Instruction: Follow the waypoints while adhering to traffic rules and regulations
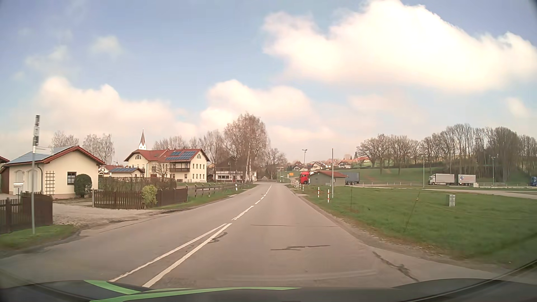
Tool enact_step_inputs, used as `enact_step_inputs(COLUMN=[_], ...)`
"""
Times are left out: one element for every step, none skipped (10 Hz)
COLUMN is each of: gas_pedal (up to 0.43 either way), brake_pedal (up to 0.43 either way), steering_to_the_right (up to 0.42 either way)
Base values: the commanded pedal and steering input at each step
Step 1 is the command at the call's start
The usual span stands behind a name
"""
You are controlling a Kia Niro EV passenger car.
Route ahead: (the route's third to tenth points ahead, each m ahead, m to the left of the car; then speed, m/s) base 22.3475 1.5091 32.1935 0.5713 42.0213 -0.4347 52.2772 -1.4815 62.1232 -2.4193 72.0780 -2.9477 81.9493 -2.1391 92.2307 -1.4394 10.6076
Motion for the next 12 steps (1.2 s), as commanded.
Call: enact_step_inputs(gas_pedal=[0.39,0.39,0.39,0.39,0.39,0.39,0.39,0.39,0.39,0.39,0.39,0.39], brake_pedal=[0.0,0.0,0.0,0.0,0.0,0.0,0.0,0.0,0.0,0.0,0.0,0.0], steering_to_the_right=[0.026,0.024,0.022,0.02,0.015,0.01,0.01,0.01,0.009,0.008,0.007,0.007])
